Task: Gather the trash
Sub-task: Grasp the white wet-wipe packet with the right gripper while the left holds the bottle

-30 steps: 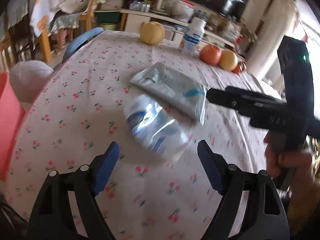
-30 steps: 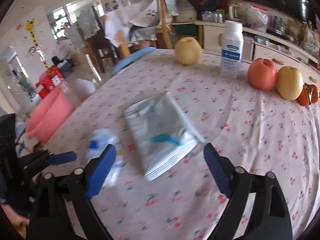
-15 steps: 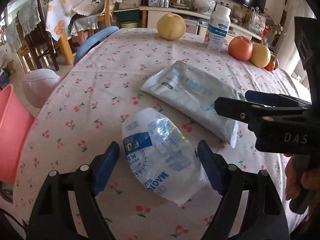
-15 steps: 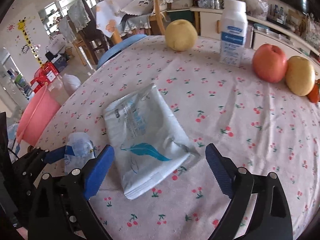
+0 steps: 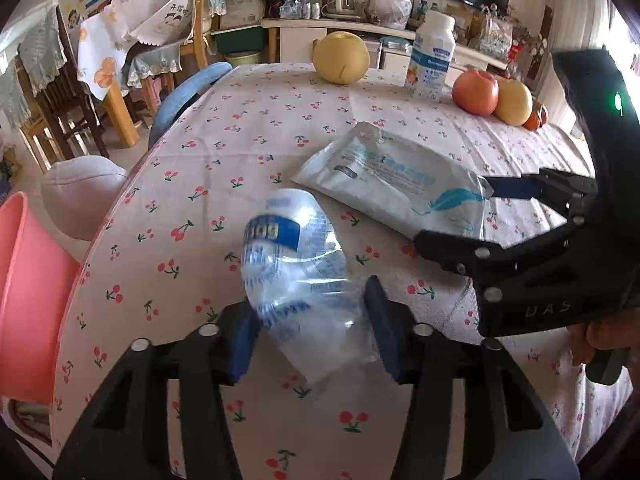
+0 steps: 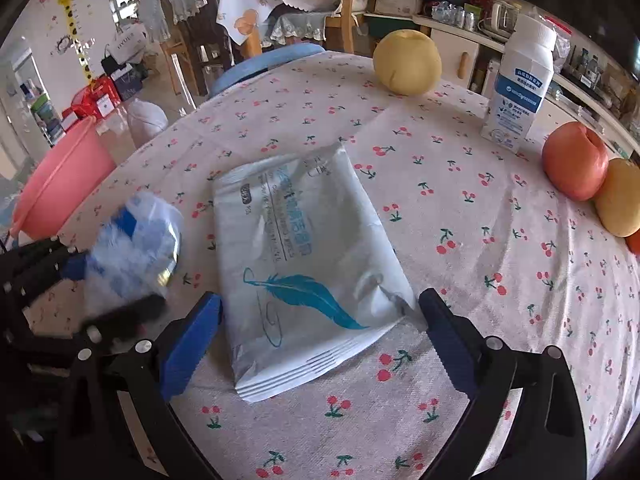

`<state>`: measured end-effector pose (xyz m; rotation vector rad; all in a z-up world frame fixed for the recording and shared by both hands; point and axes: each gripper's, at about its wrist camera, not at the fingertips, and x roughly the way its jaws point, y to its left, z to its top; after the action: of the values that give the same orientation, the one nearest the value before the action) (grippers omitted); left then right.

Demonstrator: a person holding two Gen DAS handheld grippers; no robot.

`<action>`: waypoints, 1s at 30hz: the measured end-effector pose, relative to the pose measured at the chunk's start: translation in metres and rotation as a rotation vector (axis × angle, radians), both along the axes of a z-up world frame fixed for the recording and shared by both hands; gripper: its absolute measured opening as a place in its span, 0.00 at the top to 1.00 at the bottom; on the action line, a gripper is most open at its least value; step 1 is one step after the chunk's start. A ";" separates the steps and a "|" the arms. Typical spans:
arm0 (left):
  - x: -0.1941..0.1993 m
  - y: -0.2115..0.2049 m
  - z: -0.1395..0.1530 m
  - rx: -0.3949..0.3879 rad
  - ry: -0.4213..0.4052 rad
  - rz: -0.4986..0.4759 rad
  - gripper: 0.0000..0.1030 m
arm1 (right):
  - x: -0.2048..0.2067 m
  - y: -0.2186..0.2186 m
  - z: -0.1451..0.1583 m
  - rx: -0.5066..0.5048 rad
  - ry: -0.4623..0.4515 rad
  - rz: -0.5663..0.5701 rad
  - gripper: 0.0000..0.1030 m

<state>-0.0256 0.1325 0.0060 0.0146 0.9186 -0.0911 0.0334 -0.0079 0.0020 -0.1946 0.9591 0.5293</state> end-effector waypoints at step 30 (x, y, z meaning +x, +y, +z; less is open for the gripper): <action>-0.008 0.034 0.005 -0.277 -0.003 -0.035 0.70 | -0.039 -0.011 0.027 -0.064 -0.176 -0.093 0.29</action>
<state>-0.0333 0.1661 0.0114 -0.2261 0.8966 -0.2501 -0.0061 -0.0191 0.0289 -0.2485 0.8098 0.3902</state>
